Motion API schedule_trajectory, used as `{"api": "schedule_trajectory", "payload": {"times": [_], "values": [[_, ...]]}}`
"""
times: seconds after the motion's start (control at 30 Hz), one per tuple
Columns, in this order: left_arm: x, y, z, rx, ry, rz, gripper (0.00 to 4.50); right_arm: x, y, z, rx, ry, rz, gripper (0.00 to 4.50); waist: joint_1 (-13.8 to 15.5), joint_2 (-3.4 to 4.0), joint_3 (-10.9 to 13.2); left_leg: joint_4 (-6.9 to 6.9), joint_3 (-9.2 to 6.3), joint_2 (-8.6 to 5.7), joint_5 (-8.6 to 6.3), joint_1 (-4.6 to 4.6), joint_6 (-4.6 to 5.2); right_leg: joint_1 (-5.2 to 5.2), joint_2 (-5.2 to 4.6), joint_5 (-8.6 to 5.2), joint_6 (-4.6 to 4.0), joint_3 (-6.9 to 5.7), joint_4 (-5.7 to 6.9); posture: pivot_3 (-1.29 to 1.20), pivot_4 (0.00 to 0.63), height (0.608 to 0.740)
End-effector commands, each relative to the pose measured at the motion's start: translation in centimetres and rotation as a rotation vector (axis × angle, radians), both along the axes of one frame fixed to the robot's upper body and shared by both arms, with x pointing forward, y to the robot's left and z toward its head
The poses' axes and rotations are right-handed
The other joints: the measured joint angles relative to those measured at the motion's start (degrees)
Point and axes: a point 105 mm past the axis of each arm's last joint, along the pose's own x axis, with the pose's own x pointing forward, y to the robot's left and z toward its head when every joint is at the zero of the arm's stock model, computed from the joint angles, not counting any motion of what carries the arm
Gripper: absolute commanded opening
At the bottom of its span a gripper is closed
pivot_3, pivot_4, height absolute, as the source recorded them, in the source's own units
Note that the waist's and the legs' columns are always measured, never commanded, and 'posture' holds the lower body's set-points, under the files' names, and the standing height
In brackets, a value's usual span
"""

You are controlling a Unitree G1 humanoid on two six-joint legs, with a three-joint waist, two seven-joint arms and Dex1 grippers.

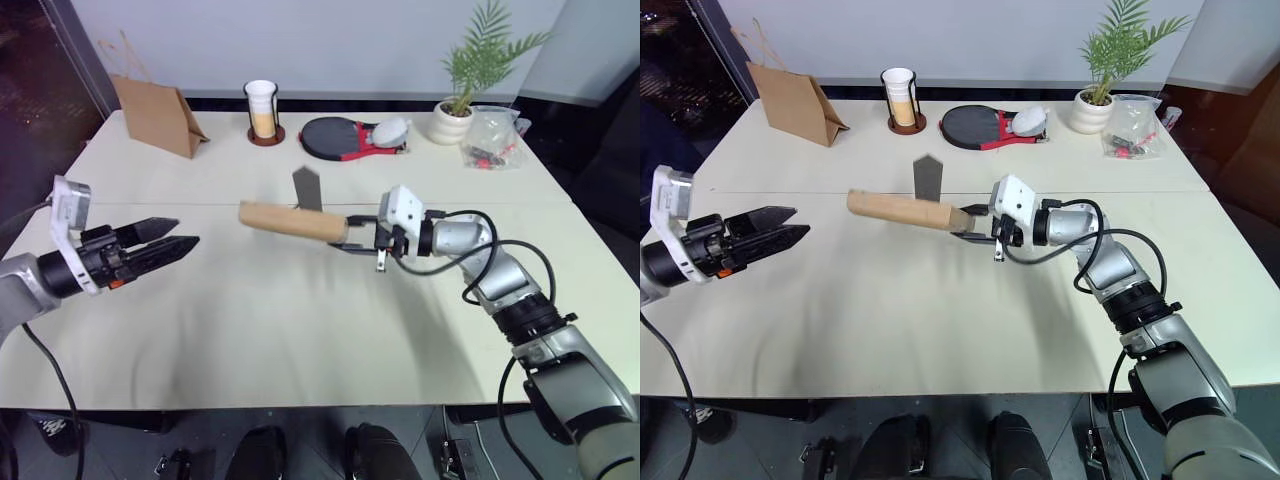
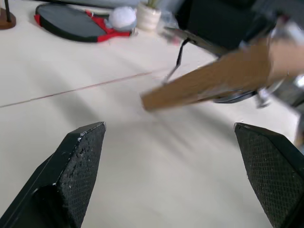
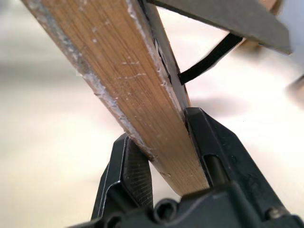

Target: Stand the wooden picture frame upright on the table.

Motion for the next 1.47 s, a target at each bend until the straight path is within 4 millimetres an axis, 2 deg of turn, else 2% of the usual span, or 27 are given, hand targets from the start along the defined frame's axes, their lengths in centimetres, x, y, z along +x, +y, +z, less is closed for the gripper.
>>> {"api": "schedule_trajectory", "payload": {"times": [0.03,0.17,0.27,0.43,0.57,0.63,0.77,0.8,0.87,1.0,1.17,1.4,1.47], "values": [[0.2,-0.8,-0.5,0.091,-0.055,-0.022,4.44,-0.3,-0.3,1.4,0.061,0.227,0.034,1.08,0.0,0.01,0.0,0.0,-0.01,0.01,0.0,0.0,0.0,-0.02,0.0,-0.01,-0.02,0.01,0.01,0.0,0.15,0.74],[0.6,-2.0,-1.3,0.111,-0.078,-0.049,4.44,0.0,-0.2,1.1,0.083,0.422,0.061,1.08,0.0,0.02,0.0,0.0,0.01,0.0,0.0,-0.02,-0.01,-0.07,-0.02,-0.06,-0.11,0.03,0.04,0.0,0.15,0.74],[0.9,-2.6,-1.3,0.106,-0.094,-0.06,4.44,0.7,-0.1,0.6,0.092,0.5,0.061,1.08,0.0,0.02,0.0,-0.01,0.03,0.01,0.0,-0.1,-0.01,-0.2,0.0,0.0,-0.01,0.03,0.08,0.0,0.15,0.74],[1.0,-3.0,-1.4,0.093,-0.095,-0.067,4.44,1.7,-0.3,-1.7,0.087,0.634,0.036,1.08,0.0,0.02,0.0,-0.04,0.13,-0.03,-0.01,-0.18,0.0,-0.3,0.06,0.02,0.02,0.03,0.08,0.0,0.15,0.74],[0.8,-3.2,-1.6,0.086,-0.088,-0.075,4.44,1.9,-0.5,-3.3,0.07,0.667,0.024,1.08,0.0,0.02,0.0,-0.02,0.18,-0.04,-0.01,-0.18,0.0,-0.31,0.09,0.02,0.03,0.05,0.1,0.0,0.15,0.74],[0.7,-3.3,-2.0,0.101,-0.071,-0.084,4.5,1.6,-0.6,-3.9,0.051,0.674,0.033,2.05,-0.1,0.02,0.0,-0.01,0.18,-0.04,-0.01,-0.18,0.0,-0.31,0.1,0.02,0.03,0.05,0.12,0.0,0.15,0.74],[0.5,-3.5,-2.6,0.111,-0.053,-0.1,4.5,1.2,-1.4,-3.8,0.053,0.669,0.039,3.75,-0.1,0.02,0.0,-0.02,0.17,-0.02,-0.01,-0.17,0.0,-0.33,0.13,0.02,0.04,0.05,0.14,0.0,0.15,0.74],[0.5,-3.6,-2.7,0.115,-0.048,-0.108,4.5,1.1,-1.9,-3.8,0.043,0.655,0.032,4.35,-0.1,0.02,0.0,-0.02,0.17,-0.02,0.0,-0.17,0.0,-0.33,0.13,0.02,0.04,0.05,0.15,0.0,0.15,0.74],[0.3,-3.7,-2.9,0.125,-0.043,-0.121,4.5,0.8,-2.7,-3.8,0.014,0.622,0.019,4.43,0.2,0.02,0.0,-0.02,0.17,-0.03,-0.01,-0.18,0.0,-0.33,0.12,0.02,0.04,0.05,0.14,0.0,0.15,0.74],[0.1,-3.9,-3.0,0.119,-0.038,-0.139,4.5,-0.6,-5.5,-2.4,-0.046,0.488,-0.023,4.43,0.4,0.02,0.0,0.01,0.16,-0.08,-0.01,-0.22,0.0,-0.32,0.08,0.02,0.04,0.05,0.11,0.0,0.15,0.74],[0.0,-3.7,-2.9,0.13,-0.047,-0.147,4.5,-3.3,-7.9,0.6,-0.079,0.359,-0.072,4.43,0.0,0.04,0.0,0.0,0.17,-0.02,-0.01,-0.18,0.01,-0.34,0.1,0.02,0.04,0.06,0.15,0.0,0.15,0.74],[-0.3,-2.9,-3.2,0.184,-0.041,-0.16,4.5,-5.7,-7.9,4.8,-0.048,0.222,-0.155,4.43,0.0,0.05,0.0,0.0,0.17,0.03,-0.01,-0.12,0.01,-0.33,0.15,0.02,0.03,0.09,0.17,0.0,0.15,0.74],[-0.4,-2.6,-3.1,0.189,-0.036,-0.159,4.5,-6.0,-7.7,5.4,-0.045,0.191,-0.18,4.43,0.1,0.04,0.0,0.01,0.17,0.02,-0.01,-0.12,0.01,-0.33,0.14,0.01,0.02,0.09,0.17,0.0,0.15,0.74]]}}
